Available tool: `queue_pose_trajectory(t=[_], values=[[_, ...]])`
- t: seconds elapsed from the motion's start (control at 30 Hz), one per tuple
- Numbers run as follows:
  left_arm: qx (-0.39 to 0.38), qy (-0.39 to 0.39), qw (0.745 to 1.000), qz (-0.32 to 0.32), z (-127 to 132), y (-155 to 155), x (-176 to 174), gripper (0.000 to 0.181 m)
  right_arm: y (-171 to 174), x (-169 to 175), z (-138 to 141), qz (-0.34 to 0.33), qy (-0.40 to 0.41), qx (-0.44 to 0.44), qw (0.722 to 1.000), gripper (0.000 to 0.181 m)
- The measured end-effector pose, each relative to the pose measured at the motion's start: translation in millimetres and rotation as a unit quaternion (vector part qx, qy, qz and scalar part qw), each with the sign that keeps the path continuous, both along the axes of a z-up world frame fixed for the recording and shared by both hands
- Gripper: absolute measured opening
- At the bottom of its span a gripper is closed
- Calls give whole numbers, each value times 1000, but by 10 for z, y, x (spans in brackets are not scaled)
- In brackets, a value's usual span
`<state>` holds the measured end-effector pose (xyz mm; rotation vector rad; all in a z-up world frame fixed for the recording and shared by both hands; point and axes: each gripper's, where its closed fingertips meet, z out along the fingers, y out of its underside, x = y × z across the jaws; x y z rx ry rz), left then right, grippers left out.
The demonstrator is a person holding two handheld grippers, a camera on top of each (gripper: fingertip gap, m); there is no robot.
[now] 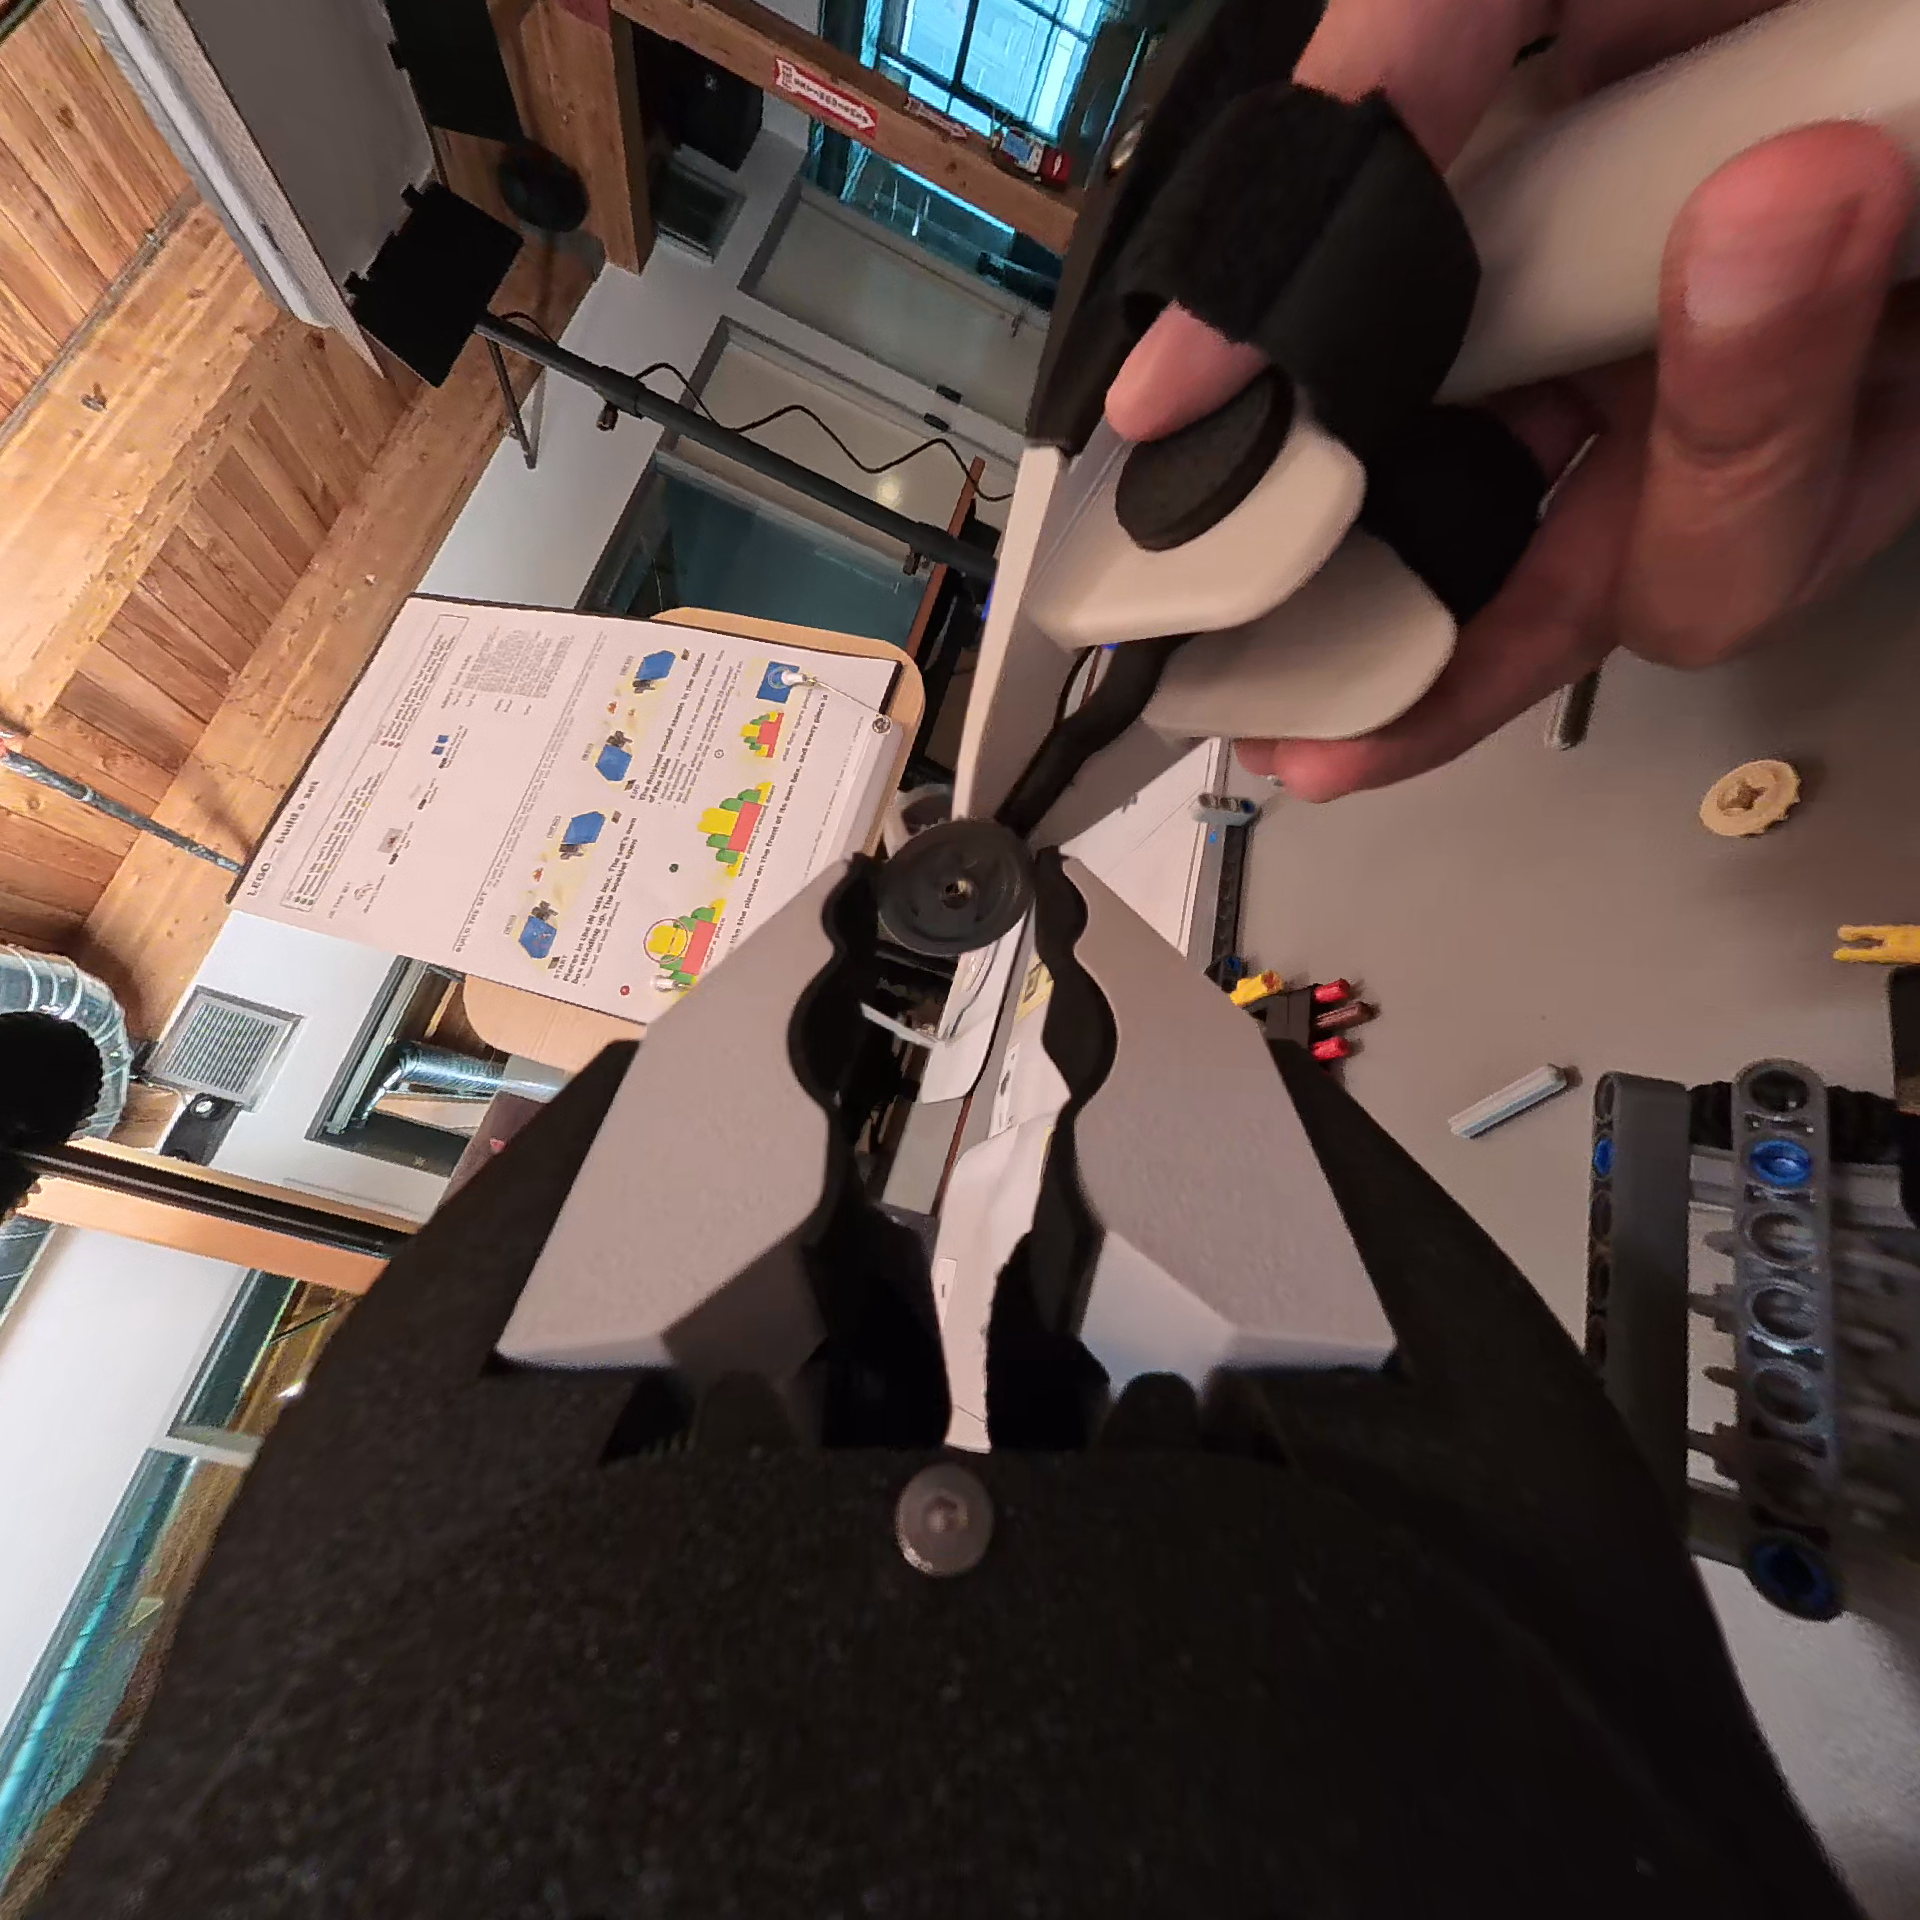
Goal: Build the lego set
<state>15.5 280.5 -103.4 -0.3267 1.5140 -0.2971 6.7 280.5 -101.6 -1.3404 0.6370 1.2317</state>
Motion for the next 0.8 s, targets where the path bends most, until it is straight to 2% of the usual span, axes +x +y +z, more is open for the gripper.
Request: queue_pose_trajectory(t=[0.2, 0.47, 0.7, 0.8], values=[[7, -1, 1000, -5, 1, -9, -4, 28, -9, -1, -4, 2, -40, -8, 999, 4], [7, -8, 1000, -7, 28, -21, -11, 28, -9, 1, 20, 7, -13, -20, 1000, 5], [-81, -5, 996, -32, 117, -25, -42, 28, -105, 162, 77, -7, -59, 1, 998, 17], [-139, -13, 988, -64, 235, -82, -95, 28, -133, 116, 115, 25, -58, 16, 998, 19]])
